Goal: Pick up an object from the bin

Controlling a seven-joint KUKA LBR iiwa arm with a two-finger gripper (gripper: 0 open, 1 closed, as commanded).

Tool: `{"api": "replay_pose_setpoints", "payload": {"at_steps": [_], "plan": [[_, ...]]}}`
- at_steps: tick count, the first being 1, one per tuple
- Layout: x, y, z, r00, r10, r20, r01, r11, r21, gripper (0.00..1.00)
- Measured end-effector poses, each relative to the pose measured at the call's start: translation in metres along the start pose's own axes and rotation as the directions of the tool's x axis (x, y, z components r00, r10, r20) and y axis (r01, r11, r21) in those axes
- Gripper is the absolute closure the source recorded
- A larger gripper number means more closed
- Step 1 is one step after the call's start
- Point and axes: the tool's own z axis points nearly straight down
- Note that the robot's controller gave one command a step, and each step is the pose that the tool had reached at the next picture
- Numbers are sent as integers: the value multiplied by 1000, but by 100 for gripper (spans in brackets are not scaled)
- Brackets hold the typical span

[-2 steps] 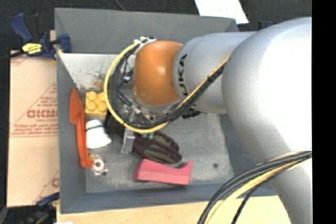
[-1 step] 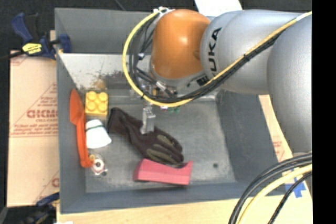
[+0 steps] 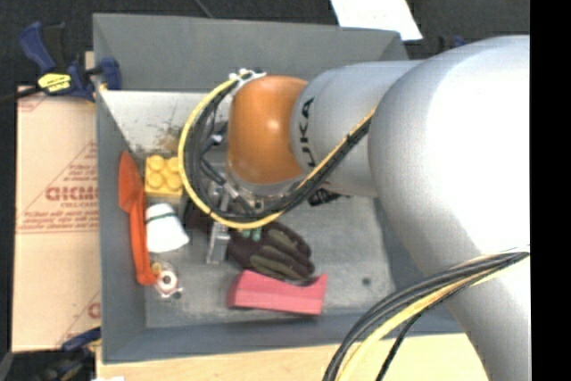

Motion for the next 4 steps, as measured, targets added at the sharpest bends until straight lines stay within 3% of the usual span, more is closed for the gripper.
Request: {"api": "replay_pose_setpoints", "payload": {"at_steps": [1, 2, 4], "plan": [[8, -19, 2, 979, -203, 28, 203, 979, -3, 0], [-1, -4, -3, 1000, -22, 16, 22, 1000, -6, 100], [1, -4, -14, 1000, -21, 11, 21, 1000, -5, 100]]}}
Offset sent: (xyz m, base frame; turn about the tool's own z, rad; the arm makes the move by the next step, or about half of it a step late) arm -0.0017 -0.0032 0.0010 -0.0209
